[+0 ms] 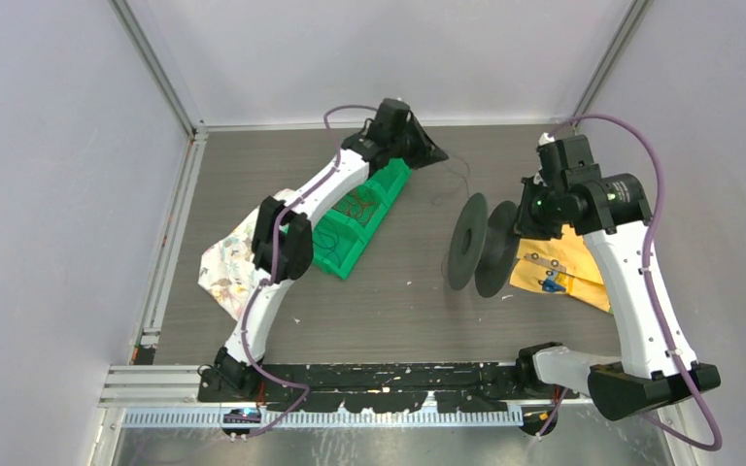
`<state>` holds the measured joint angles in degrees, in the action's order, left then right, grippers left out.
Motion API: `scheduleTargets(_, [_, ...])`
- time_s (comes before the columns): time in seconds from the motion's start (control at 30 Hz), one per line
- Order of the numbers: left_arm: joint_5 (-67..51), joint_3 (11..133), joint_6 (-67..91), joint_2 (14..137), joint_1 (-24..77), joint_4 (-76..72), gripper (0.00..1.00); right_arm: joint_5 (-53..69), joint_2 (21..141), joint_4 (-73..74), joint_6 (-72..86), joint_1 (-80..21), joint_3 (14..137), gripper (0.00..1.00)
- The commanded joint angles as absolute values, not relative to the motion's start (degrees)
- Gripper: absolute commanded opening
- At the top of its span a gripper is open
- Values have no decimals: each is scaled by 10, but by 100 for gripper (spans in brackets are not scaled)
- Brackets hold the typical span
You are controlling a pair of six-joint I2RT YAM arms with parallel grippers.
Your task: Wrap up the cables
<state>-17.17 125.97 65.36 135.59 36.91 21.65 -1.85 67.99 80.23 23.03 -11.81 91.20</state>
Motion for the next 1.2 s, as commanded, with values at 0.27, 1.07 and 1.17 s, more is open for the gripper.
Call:
scheduleTargets(0.27, [-205, 1459, 606, 1304, 347, 176, 1, 19, 690, 700, 251, -176, 832, 1])
scheduleTargets(1.07, [-236, 1400, 625, 1156, 329, 73, 1, -26, 735, 607, 251, -181, 750, 1])
scheduleTargets(1.17, [-264, 1380, 641, 1136, 328, 27, 1, -30, 750, 588, 248, -181, 745, 1])
